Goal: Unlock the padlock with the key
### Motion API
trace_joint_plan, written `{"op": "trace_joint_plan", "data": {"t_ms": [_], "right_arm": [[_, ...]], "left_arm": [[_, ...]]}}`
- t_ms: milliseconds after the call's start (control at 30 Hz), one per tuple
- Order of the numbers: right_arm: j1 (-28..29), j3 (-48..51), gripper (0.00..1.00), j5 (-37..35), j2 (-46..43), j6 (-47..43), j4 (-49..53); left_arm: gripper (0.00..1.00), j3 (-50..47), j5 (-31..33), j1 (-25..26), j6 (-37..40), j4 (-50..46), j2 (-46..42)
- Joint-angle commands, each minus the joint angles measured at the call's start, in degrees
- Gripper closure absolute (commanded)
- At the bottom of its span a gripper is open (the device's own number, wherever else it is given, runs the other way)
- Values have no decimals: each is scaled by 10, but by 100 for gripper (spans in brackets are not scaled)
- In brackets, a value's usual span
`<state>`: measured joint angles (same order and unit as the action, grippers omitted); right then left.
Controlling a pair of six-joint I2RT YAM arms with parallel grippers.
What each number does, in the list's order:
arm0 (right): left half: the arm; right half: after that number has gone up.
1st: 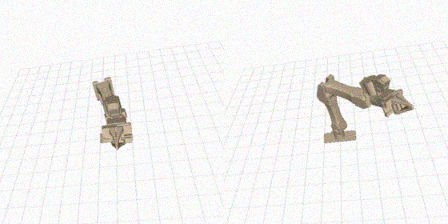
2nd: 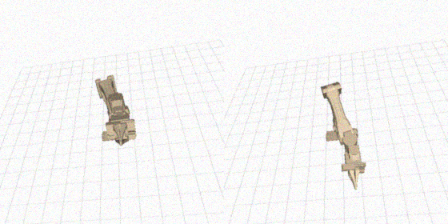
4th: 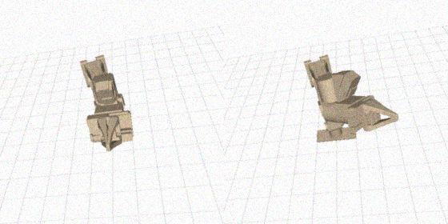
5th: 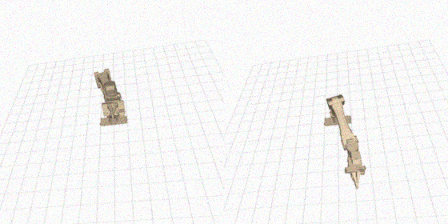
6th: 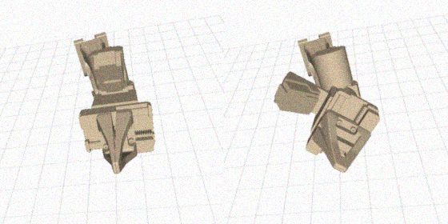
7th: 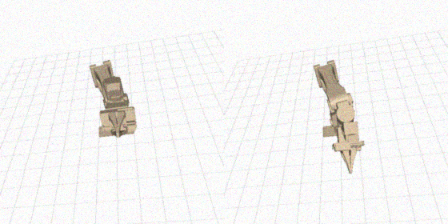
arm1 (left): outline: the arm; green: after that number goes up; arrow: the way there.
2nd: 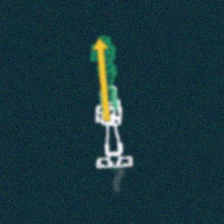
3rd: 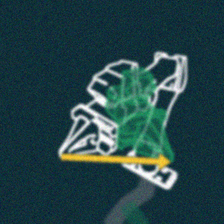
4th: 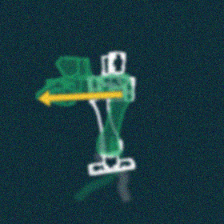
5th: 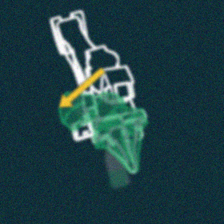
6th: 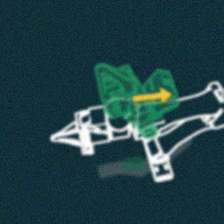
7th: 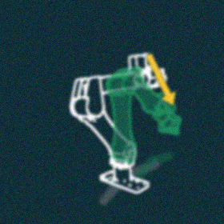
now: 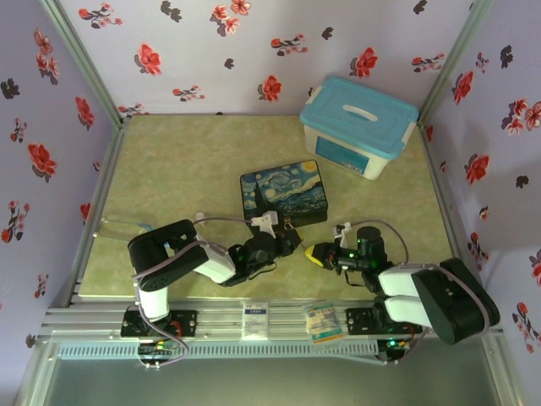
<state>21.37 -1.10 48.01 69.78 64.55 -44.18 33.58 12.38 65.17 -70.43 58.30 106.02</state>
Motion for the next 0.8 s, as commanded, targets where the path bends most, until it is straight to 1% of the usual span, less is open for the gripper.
{"op": "trace_joint_plan", "data": {"t_ms": [0,133,300,467,767], "right_arm": [[-4,-10,100,-4,-28,-26,47],[-5,-14,100,-6,-29,-34,59],[-5,-16,100,3,-3,-25,30],[-5,-16,100,1,16,-24,11],[-7,-15,100,3,11,-22,6]], "left_arm": [[100,-10,-21,-3,-38,19,-4],[100,-10,-24,-3,-42,25,-5],[100,-12,-24,-4,-49,42,0],[100,-8,-25,-5,-44,38,2],[100,-12,-27,-4,-51,46,8]]}}
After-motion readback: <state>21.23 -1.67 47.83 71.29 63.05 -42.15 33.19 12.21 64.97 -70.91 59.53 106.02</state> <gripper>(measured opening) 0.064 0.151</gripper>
